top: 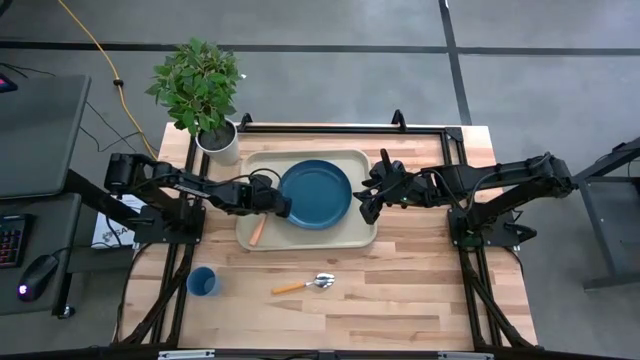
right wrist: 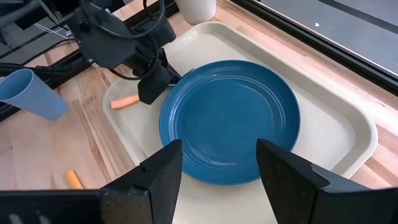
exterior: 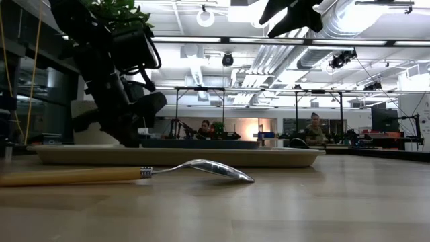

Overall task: Pick and place plate/cup/fork/spoon on tray
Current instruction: Put the fork beside the plate on the serving tray

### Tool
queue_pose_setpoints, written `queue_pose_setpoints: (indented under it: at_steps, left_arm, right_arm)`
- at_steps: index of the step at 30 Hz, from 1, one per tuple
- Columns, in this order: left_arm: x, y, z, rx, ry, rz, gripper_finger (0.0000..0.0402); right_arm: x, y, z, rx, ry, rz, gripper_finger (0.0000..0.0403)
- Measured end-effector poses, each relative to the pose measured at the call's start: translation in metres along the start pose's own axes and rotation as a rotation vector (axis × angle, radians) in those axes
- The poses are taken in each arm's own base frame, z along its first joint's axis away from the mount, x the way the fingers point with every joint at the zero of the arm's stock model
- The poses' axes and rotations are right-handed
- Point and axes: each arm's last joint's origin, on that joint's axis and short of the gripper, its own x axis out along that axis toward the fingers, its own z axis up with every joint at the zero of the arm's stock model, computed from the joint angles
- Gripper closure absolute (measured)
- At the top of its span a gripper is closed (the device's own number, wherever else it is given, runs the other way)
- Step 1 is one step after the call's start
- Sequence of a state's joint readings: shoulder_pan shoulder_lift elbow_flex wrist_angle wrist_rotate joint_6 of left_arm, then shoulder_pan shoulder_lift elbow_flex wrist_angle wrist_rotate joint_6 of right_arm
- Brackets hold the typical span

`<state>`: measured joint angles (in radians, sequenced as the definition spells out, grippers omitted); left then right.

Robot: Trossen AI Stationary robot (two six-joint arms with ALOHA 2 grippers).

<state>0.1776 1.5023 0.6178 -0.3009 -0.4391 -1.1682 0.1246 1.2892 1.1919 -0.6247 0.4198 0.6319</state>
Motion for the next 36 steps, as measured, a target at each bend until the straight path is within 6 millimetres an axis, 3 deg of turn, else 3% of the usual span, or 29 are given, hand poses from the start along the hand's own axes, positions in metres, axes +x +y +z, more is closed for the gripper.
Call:
queue_pose_setpoints:
  at_steps: [8,19,36]
  left_arm:
    - [-0.014,0.009,0.021,0.030,-0.071,0.003,0.0401]
    - [0.004,0.026,0.050,0.150,0.117,-0.091,0.0401]
    - [0.012,0.030,0.046,0.312,0.298,-0.191,0.0401]
  right_arm:
    - [0.000,0.000,0.000,-0.001,0.000,0.000,0.0206]
    - [0.000,0.000,0.000,0.023,0.003,0.004,0.0206]
    - [0.000,0.000,0.000,0.026,0.001,0.003,0.0206]
